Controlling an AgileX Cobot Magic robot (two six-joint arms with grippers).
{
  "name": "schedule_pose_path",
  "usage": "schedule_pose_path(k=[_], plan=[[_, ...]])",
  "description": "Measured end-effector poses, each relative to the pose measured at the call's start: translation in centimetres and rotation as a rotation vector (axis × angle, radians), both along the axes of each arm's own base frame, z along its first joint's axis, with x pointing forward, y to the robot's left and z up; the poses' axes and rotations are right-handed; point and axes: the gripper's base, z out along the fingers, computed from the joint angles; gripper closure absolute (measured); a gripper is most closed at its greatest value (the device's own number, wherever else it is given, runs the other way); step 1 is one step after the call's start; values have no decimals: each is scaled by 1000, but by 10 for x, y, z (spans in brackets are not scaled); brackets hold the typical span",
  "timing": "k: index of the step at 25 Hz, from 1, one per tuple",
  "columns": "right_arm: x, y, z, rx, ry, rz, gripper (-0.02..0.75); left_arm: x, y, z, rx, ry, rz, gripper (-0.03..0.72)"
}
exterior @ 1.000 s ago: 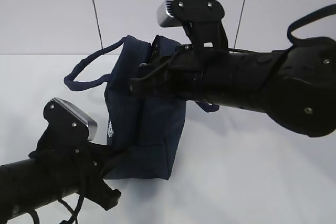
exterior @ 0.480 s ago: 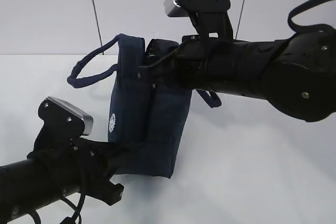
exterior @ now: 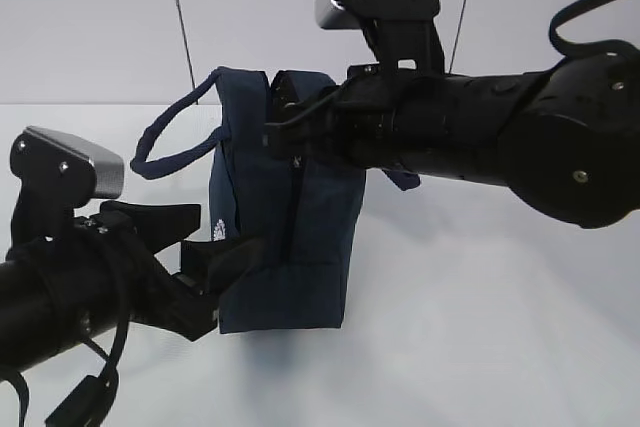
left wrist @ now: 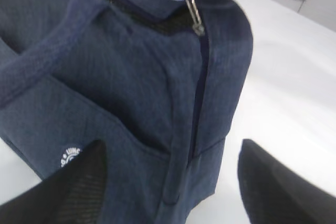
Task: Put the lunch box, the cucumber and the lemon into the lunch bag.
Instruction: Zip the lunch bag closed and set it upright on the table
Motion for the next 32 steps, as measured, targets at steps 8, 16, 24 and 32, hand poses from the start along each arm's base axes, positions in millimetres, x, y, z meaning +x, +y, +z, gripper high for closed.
schedule_pose_path(k=[8,16,24,32], plan=[[-10,13,0,5,7,41,751,3,-1,7,-52,-51,15,162],[-10,13,0,45,40,18,751,12,-11,1,-41,-46,13,307],[-10,13,0,57,50,11,751,12,-12,-2,-34,-43,6,654],[-10,13,1,55,52,9,751,8,-16,-3,-38,-18,-53,682]])
